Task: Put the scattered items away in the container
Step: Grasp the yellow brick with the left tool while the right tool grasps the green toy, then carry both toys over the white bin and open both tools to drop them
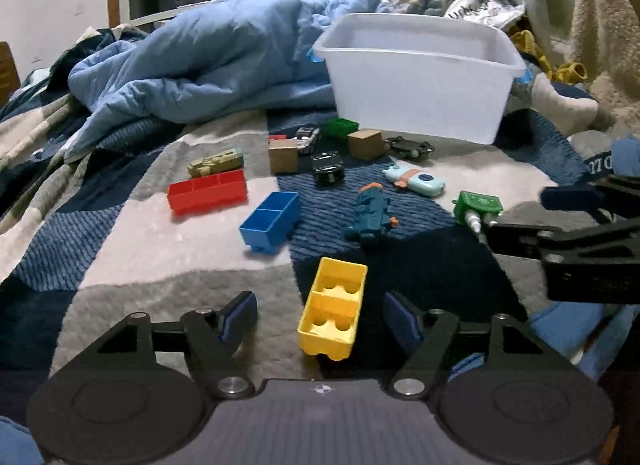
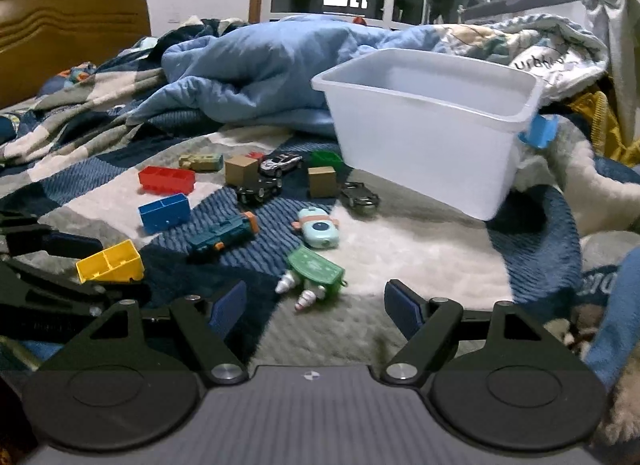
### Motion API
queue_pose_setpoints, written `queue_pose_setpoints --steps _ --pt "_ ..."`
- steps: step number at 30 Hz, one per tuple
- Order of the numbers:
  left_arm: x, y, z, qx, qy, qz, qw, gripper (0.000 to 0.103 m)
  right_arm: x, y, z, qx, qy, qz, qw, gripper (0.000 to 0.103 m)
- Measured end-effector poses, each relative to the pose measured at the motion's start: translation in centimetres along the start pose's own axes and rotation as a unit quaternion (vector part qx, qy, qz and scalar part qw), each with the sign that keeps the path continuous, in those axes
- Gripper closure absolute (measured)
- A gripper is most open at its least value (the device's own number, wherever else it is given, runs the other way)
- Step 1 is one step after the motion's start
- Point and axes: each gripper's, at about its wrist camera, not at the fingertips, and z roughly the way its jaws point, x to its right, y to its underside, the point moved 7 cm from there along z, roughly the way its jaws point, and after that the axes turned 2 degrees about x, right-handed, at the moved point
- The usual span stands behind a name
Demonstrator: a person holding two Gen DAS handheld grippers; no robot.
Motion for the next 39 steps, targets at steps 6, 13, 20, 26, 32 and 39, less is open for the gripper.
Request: queue_pose_setpoints --steps 6,13,20,26,32,39 --pt "-0.1 -0.4 0.4 -0.017 0.017 -0.036 0.9991 0.067 0.2 -0.4 2.1 -0.009 0.001 -0.001 1.0 0.032" --pt "-0.3 -0.4 0.6 -0.026 0.029 -0.048 0.9981 0.075 0.3 0.3 4.4 -0.034 -0.019 0.004 0.999 0.052" --pt "-0.1 -0.8 0.2 -0.011 0.019 -0.044 0.9988 0.075 0.3 0.1 3.7 -0.031 -0.021 0.007 0.999 0.053" --pt "0.4 -2.2 -0.6 0.005 0.018 -0.033 0.9993 0.075 0.7 -0.8 2.8 -0.032 0.003 0.002 0.999 0.053" --pt "1.1 -4.5 -1.0 0.025 0.024 -0.03 0.9989 0.075 1.5 -1.6 2.1 -0.031 0.019 0.011 0.999 0.053" --pt "2.0 -8.6 -0.6 0.05 0.042 -0.031 0.9974 0.075 2.4 -3.4 1.1 0.002 0.041 -0.015 0.999 0.053"
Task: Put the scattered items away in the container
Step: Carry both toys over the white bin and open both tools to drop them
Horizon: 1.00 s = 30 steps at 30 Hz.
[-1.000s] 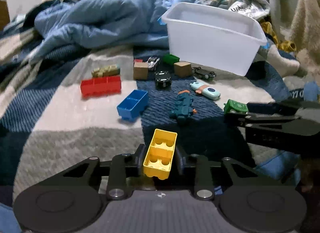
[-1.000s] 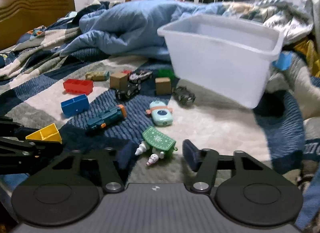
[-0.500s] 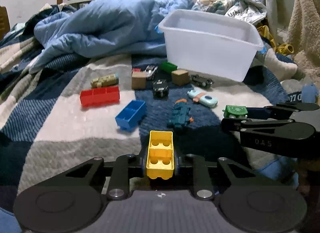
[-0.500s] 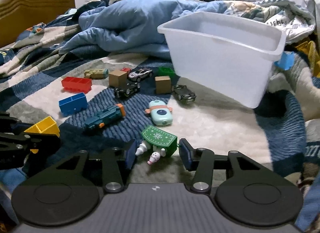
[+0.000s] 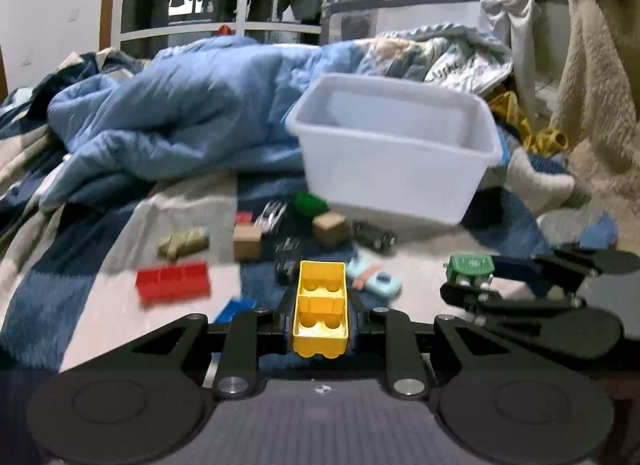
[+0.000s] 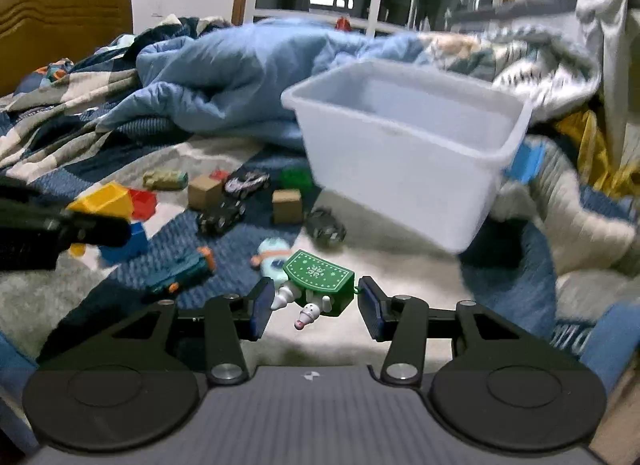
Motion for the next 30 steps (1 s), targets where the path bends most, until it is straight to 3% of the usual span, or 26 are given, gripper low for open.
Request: queue_pose_setpoints --steps 12,24,30 --pt "1.8 -6.9 4.6 0.024 0.03 -0.006 0.9993 0.075 3.2 -4.1 1.0 0.022 0.004 0.027 0.999 0.053" --pt "4.5 -14.3 9.9 0.057 0.057 -0.008 0.9967 0.075 8.5 -10.2 3.1 0.091 0.04 0.067 0.993 0.053" --pt "5.1 -16.1 14.7 0.04 0.053 -0.001 0.9978 0.075 11.3 -11.5 5.9 0.082 0.062 0.072 0.992 0.053"
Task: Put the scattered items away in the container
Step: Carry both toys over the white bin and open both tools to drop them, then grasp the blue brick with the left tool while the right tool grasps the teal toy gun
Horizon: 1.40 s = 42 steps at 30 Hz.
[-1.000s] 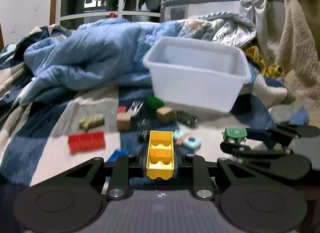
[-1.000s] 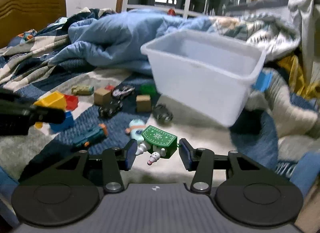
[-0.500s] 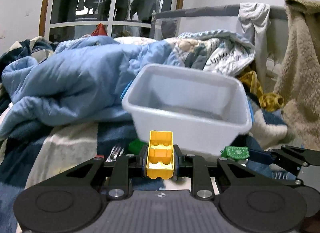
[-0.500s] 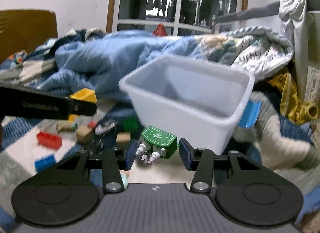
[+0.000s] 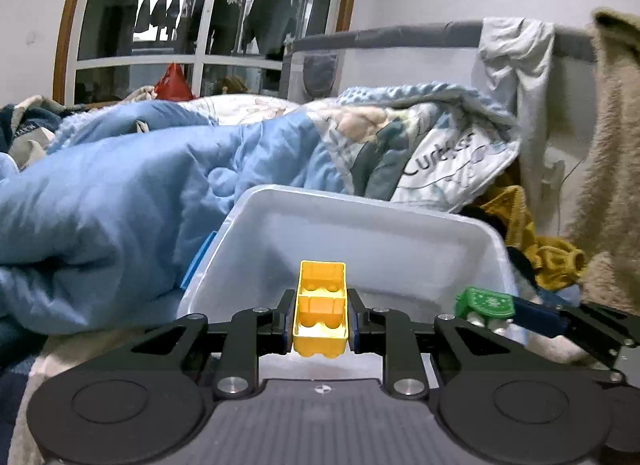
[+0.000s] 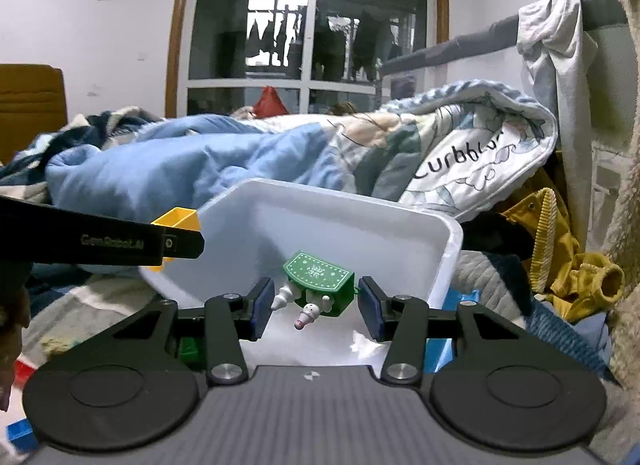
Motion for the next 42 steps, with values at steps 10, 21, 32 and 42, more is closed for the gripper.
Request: queue_pose_setpoints --steps 10,21,32,42 --pt "0.9 1.4 3.9 -0.048 0.018 0.005 0.9987 0.065 1.3 1.1 3.0 -0.041 0.007 0.024 0.999 0.046" --pt "0.0 0.6 -2.3 -0.026 -0.018 0.034 0.9989 0.039 -0.5 0.0 0.2 -0.015 -0.012 -0.004 1.0 0.022" --pt "-2.9 4.5 -10.7 -0.033 -0.056 0.004 0.9978 0.032 -4.6 1.1 -5.2 -0.007 -0.036 -0.037 0.999 0.007" --pt "-7.4 12.1 -16.1 -0.051 -0.123 -0.015 0.991 0.032 -7.1 6.8 -6.9 -0.054 -0.073 -0.013 0.996 0.007"
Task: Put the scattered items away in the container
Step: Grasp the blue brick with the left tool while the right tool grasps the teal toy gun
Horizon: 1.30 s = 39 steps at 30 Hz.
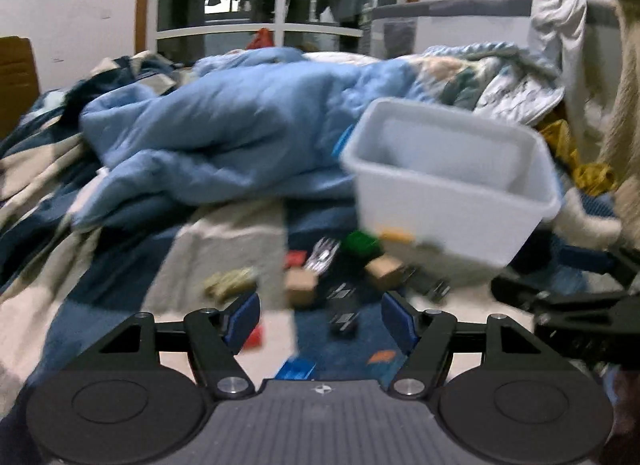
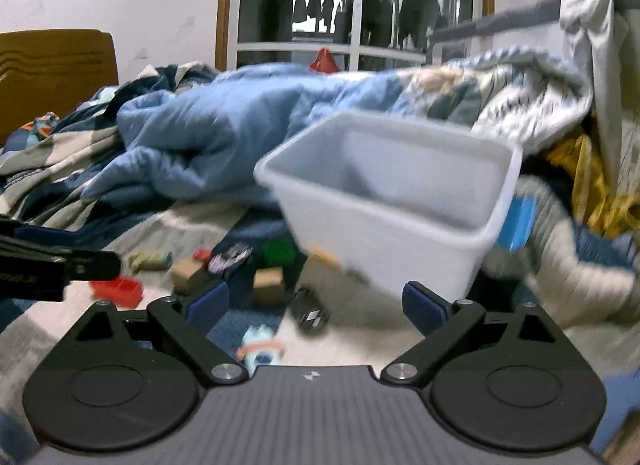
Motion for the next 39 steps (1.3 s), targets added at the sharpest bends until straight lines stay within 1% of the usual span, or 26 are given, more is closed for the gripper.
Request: queue_pose_setpoints --steps 3,6,7,9,10,13,16,18,19,20,21,23,24,26,28,29,31,33,35,36,37,39 --pt "-0.9 2.3 0.0 -0.007 -0.005 0.002 1.0 0.032 -0.4 2.1 0.2 -0.016 -0.02 0.01 1.0 0.007" --pt "-1.5 4.3 0.7 -0.019 -0.012 0.004 0.9997 0.032 -0.6 3.8 0.4 -0.033 -0.023 0.011 0.999 0.012" --pt "-1.7 4.7 1.0 -0.019 -0.017 0.006 0.9996 0.032 -0.7 4.3 0.5 -0.038 -0.023 0.009 0.999 0.015" --pt "-2.2 5.1 1.7 -0.019 -0.028 0.01 0.9994 0.032 -0.9 5.1 0.6 -0.046 -0.024 0.005 0.999 0.016" --pt "-2.4 5.1 2.0 -0.017 -0.027 0.01 0.9994 0.032 -1.0 5.3 0.6 -0.048 -0.024 0.004 0.999 0.019" --pt "-2.8 5.2 3.3 -0.015 -0.004 0.025 0.9996 0.032 -2.0 5.6 0.4 -0.045 -0.038 -0.004 0.998 0.022" --pt "-2.7 5.5 4.8 -0.03 0.035 0.034 0.9984 0.033 -3.6 5.7 0.2 -0.04 -0.048 -0.022 0.998 0.022" --pt "-2.6 5.9 5.6 -0.041 0.056 0.035 0.997 0.041 -4.6 5.7 0.1 -0.037 -0.054 -0.029 0.997 0.022" --pt "-2.5 6.2 5.9 -0.051 0.065 0.033 0.996 0.051 -5.1 5.7 0.1 -0.036 -0.058 -0.032 0.997 0.022" --pt "-2.5 6.6 6.2 -0.063 0.068 0.031 0.9952 0.067 -5.7 5.7 0.2 -0.037 -0.063 -0.035 0.997 0.022" --pt "-2.6 6.8 6.3 -0.07 0.068 0.026 0.9949 0.07 -6.3 5.8 0.3 -0.038 -0.067 -0.04 0.996 0.022" --pt "-2.8 7.0 6.0 -0.068 0.066 0.006 0.9955 0.075 -7.5 5.9 0.6 -0.04 -0.069 -0.051 0.995 0.023" --pt "-3.0 7.0 5.8 -0.069 0.063 -0.009 0.9956 0.076 -8.0 6.0 0.8 -0.042 -0.067 -0.054 0.995 0.023" --pt "-3.5 7.1 5.5 -0.071 0.044 -0.038 0.9957 0.076 -8.9 6.3 1.4 -0.044 -0.059 -0.052 0.996 0.023" --pt "-3.6 7.1 5.2 -0.068 0.02 -0.07 0.995 0.076 -9.6 6.6 2.0 -0.047 -0.048 -0.043 0.997 0.031" --pt "-3.5 7.1 5.1 -0.065 0.011 -0.075 0.995 0.076 -10.0 6.7 2.1 -0.043 -0.045 -0.038 0.997 0.033" --pt "-3.2 6.9 5.0 -0.061 -0.002 -0.076 0.9953 0.076 -10.7 6.9 2.5 -0.043 -0.038 -0.039 0.998 0.039" --pt "-3.0 6.8 5.0 -0.06 -0.011 -0.065 0.996 0.076 -11.4 7.2 3.0 -0.05 -0.031 -0.037 0.998 0.039" --pt "-3.0 6.7 5.2 -0.063 -0.013 -0.055 0.9964 0.076 -11.8 7.2 3.7 -0.06 -0.025 -0.037 0.997 0.041" --pt "-3.0 6.7 5.3 -0.066 -0.013 -0.055 0.9962 0.076 -12.0 7.3 4.1 -0.063 -0.019 -0.039 0.997 0.046" --pt "-3.1 6.8 5.4 -0.068 -0.013 -0.057 0.9959 0.076 -12.0 7.3 4.4 -0.067 -0.015 -0.042 0.997 0.056" --pt "-3.1 6.9 5.5 -0.071 -0.01 -0.058 0.9957 0.076 -11.7 7.4 4.7 -0.078 -0.02 -0.045 0.996 0.065"
